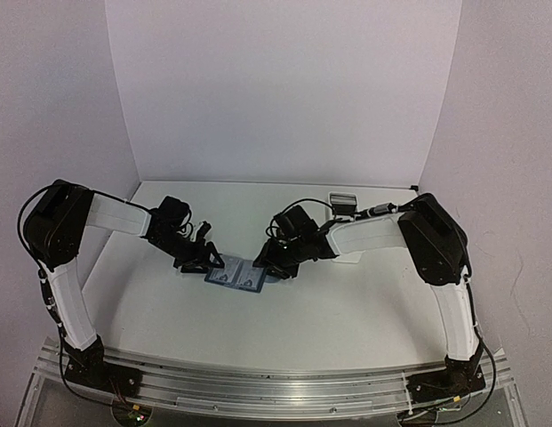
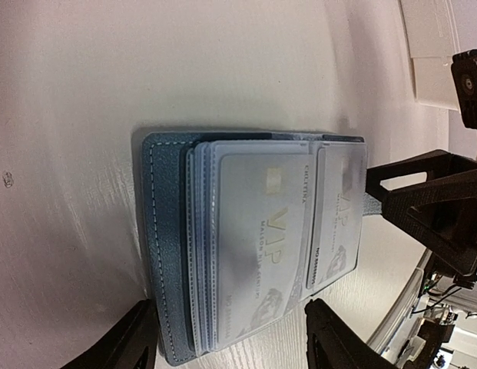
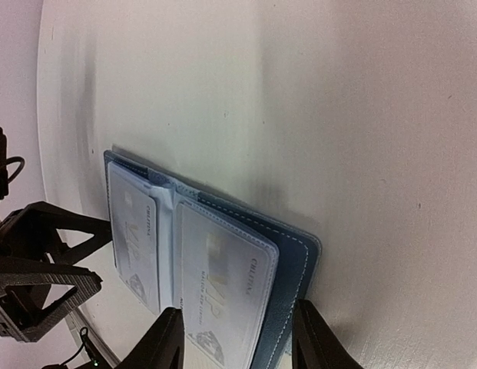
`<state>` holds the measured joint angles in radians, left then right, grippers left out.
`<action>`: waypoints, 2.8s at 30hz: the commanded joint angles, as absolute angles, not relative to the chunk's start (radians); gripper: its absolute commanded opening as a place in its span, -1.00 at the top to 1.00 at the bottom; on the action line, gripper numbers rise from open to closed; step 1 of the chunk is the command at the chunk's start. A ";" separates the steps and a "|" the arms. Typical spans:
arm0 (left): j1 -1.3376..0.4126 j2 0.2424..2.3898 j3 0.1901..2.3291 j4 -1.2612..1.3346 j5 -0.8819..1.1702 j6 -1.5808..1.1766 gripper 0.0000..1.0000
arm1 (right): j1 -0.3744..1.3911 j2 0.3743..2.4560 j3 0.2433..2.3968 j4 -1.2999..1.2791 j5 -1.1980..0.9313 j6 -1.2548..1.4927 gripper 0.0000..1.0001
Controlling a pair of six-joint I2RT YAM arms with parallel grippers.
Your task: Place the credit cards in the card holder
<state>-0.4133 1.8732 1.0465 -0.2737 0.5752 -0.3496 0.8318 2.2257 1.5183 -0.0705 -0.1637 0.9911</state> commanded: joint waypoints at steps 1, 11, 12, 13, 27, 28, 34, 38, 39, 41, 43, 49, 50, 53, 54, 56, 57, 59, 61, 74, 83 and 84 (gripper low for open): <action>-0.419 1.890 1.039 -0.229 0.602 -0.359 -0.28 | 0.848 2.223 1.579 -0.058 -0.167 0.968 0.12; -0.419 1.885 1.041 -0.236 0.604 -0.362 -0.24 | 0.855 2.246 1.607 -0.113 -0.148 0.953 0.13; -0.419 1.885 1.042 -0.236 0.603 -0.362 -0.24 | 0.855 2.247 1.610 -0.115 -0.144 0.953 0.13; -0.419 1.885 1.043 -0.237 0.602 -0.362 -0.24 | 0.856 2.244 1.611 -0.120 -0.132 0.951 0.13; -0.419 1.887 1.041 -0.229 0.601 -0.366 -0.24 | 0.869 2.216 1.677 -0.253 0.019 0.877 0.15; -0.419 1.887 1.042 -0.230 0.601 -0.367 -0.24 | 0.870 2.228 1.677 -0.250 0.007 0.888 0.17; -0.419 1.885 1.040 -0.230 0.600 -0.367 -0.24 | 0.870 2.264 1.673 -0.242 -0.041 0.925 0.26; -0.419 1.883 1.041 -0.231 0.600 -0.370 -0.24 | 0.870 2.269 1.659 -0.242 -0.045 0.940 0.21; -0.420 1.883 1.041 -0.230 0.600 -0.369 -0.24 | 0.870 2.274 1.661 -0.242 -0.053 0.941 0.21; -0.420 1.885 1.041 -0.230 0.599 -0.368 -0.24 | 0.870 2.287 1.670 -0.242 -0.065 0.942 0.21; -0.420 1.886 1.042 -0.227 0.600 -0.369 -0.24 | 0.870 2.291 1.673 -0.242 -0.072 0.945 0.21; -0.420 1.886 1.040 -0.225 0.601 -0.370 -0.23 | 0.870 2.285 1.681 -0.240 -0.076 0.939 0.22; -0.420 1.885 1.039 -0.225 0.601 -0.370 -0.24 | 0.870 2.284 1.687 -0.239 -0.075 0.936 0.22; -0.419 1.884 1.039 -0.224 0.603 -0.370 -0.24 | 0.871 2.273 1.702 -0.239 -0.071 0.937 0.22; -0.419 1.884 1.038 -0.225 0.603 -0.369 -0.24 | 0.871 2.268 1.707 -0.240 -0.066 0.937 0.22; -0.420 1.882 1.037 -0.224 0.602 -0.369 -0.24 | 0.871 2.258 1.712 -0.241 -0.052 0.936 0.22; -0.419 1.882 1.036 -0.224 0.600 -0.369 -0.24 | 0.871 2.250 1.711 -0.242 -0.040 0.934 0.21; -0.419 1.882 1.035 -0.223 0.601 -0.370 -0.24 | 0.870 2.237 1.707 -0.241 -0.031 0.932 0.21; -0.419 1.882 1.035 -0.220 0.602 -0.371 -0.24 | 0.871 2.240 1.709 -0.241 -0.040 0.932 0.21; -0.419 1.883 1.042 -0.219 0.604 -0.369 -0.24 | 0.888 2.237 1.738 -0.264 -0.044 0.946 0.21; -0.421 1.849 1.086 -0.252 0.590 -0.190 -0.04 | 0.891 2.271 1.775 -0.250 -0.073 0.937 0.19; -0.422 1.827 1.084 -0.249 0.573 -0.165 -0.03 | 0.891 2.269 1.773 -0.247 -0.076 0.939 0.19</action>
<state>-0.4162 1.8835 1.0461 -0.2455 0.5944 -0.2995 0.8825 2.2696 1.7392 -0.2574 -0.0550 0.9337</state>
